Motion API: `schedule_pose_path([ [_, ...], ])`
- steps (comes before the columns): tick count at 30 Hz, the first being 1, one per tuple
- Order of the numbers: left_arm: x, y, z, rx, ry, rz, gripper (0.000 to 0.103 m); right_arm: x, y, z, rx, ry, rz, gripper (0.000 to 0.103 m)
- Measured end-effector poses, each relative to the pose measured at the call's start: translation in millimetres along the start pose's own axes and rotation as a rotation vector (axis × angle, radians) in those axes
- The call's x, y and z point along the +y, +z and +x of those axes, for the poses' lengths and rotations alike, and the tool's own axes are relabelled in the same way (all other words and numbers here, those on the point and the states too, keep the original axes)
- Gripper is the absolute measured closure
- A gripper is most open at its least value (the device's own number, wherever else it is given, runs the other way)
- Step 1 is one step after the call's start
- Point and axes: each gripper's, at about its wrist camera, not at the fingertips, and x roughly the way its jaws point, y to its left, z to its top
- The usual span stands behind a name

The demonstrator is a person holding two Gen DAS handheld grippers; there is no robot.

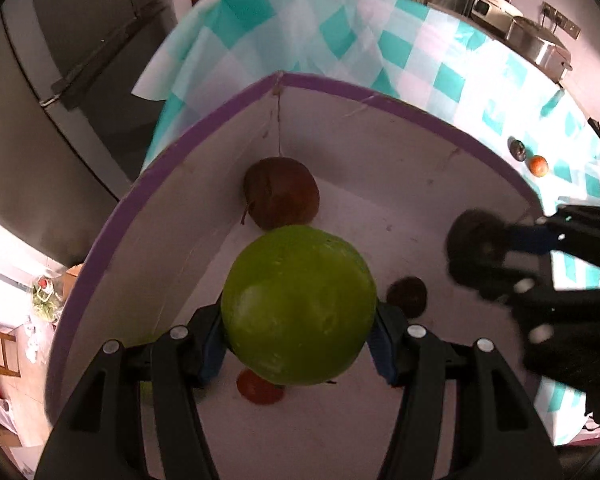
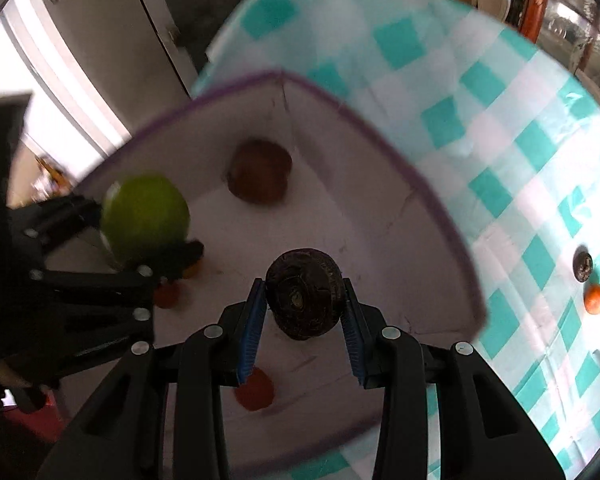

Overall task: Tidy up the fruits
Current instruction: 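Carry the green apple and dark fruit into the box and open both tools, then withdraw both tools from the box toward the last orange and dark fruit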

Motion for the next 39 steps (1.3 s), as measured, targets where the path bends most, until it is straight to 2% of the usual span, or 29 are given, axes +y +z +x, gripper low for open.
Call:
schedule_pose_path([
  [3,4,8,16,0.029,0.005,0.024,0.044,-1,8,24,0.084,-0.038,0.012,0.066],
  [8,11,10,35,0.067,-0.009,0.011,0.044,-2,13,47,0.152,-0.077,0.036,0.066],
  [17,19,8,48,0.099,-0.016,0.002,0.044,1,13,52,0.154,-0.107,0.058,0.064],
  [19,18,9,49,0.104,-0.011,0.0,0.044,-1,12,51,0.152,-0.113,0.068,0.06],
  [20,19,9,50,0.106,-0.006,-0.001,0.044,-2,11,49,0.151,-0.114,0.077,0.052],
  [23,18,9,49,0.102,0.013,0.001,0.043,-3,10,41,0.118,-0.105,0.08,0.043],
  [25,13,9,43,0.084,0.036,0.003,0.041,0,6,35,0.096,-0.096,0.065,0.042],
  [29,1,11,18,-0.005,0.104,0.013,0.025,4,-3,14,0.025,-0.07,0.042,0.041],
  [34,-14,4,-13,-0.068,0.168,-0.034,0.017,1,-27,-40,-0.135,-0.015,0.018,0.036],
  [36,-25,3,-39,-0.123,0.194,-0.071,0.013,-8,-35,-59,-0.184,-0.004,0.01,0.035],
  [39,-48,-5,-77,-0.237,0.191,-0.116,0.005,-25,-62,-95,-0.269,0.008,0.022,0.031],
])
